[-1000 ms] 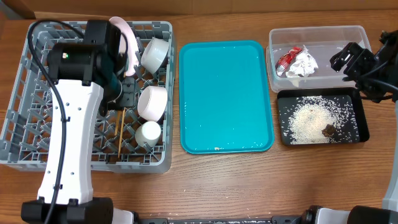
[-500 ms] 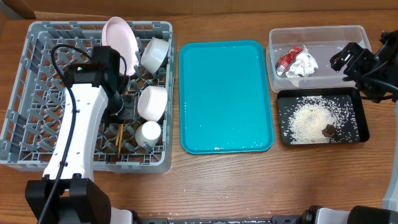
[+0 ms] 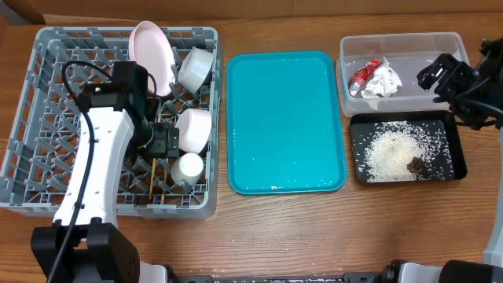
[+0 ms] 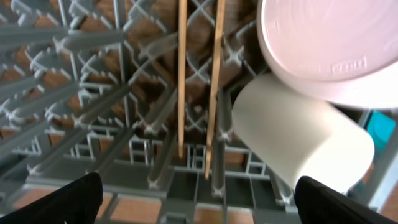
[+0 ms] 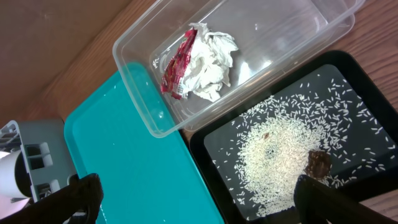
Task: Sort waste into correct bins and load items into the dishwasher
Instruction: 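Carry the chopstick left and insert it into the rack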
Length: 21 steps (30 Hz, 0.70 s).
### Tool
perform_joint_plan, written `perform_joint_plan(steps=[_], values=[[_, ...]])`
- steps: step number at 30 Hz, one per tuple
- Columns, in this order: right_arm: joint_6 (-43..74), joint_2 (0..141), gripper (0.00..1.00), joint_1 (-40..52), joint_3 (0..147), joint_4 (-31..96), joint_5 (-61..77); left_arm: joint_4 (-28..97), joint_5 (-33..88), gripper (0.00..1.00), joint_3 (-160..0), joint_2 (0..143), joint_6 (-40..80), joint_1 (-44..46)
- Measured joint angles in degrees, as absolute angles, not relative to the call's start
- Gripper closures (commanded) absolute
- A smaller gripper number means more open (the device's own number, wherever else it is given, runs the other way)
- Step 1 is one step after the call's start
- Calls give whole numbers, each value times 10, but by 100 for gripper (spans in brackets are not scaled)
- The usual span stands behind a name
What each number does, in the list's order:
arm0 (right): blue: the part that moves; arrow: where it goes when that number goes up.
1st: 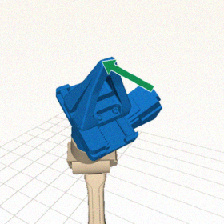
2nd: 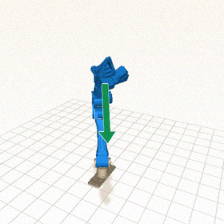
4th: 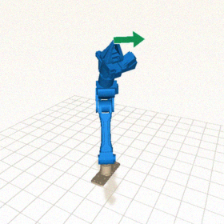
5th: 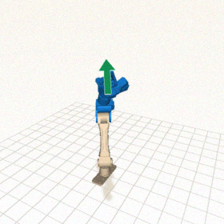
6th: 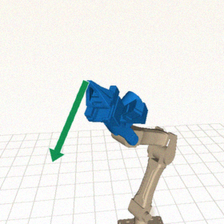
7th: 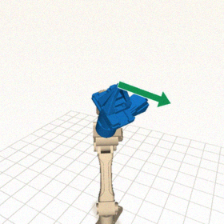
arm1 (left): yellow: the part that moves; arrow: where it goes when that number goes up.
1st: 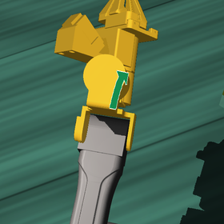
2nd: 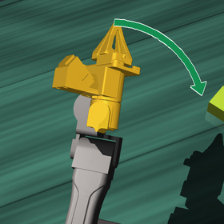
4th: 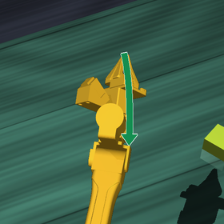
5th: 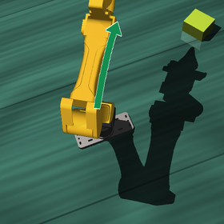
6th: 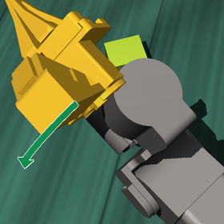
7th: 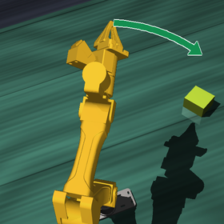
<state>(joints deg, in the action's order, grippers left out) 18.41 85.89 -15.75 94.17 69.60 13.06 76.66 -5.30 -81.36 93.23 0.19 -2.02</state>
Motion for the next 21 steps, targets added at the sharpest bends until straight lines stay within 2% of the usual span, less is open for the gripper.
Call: perform_joint_plan(steps=[4,12,21], values=[[184,859,0,-158,942,697,131,819,-46,0,-879,932,11,-20],[184,859,0,-157,942,696,131,892,30,0,-1125,922,17,-20],[184,859,0,-157,942,696,131,893,96,0,-1173,903,40,-20]])
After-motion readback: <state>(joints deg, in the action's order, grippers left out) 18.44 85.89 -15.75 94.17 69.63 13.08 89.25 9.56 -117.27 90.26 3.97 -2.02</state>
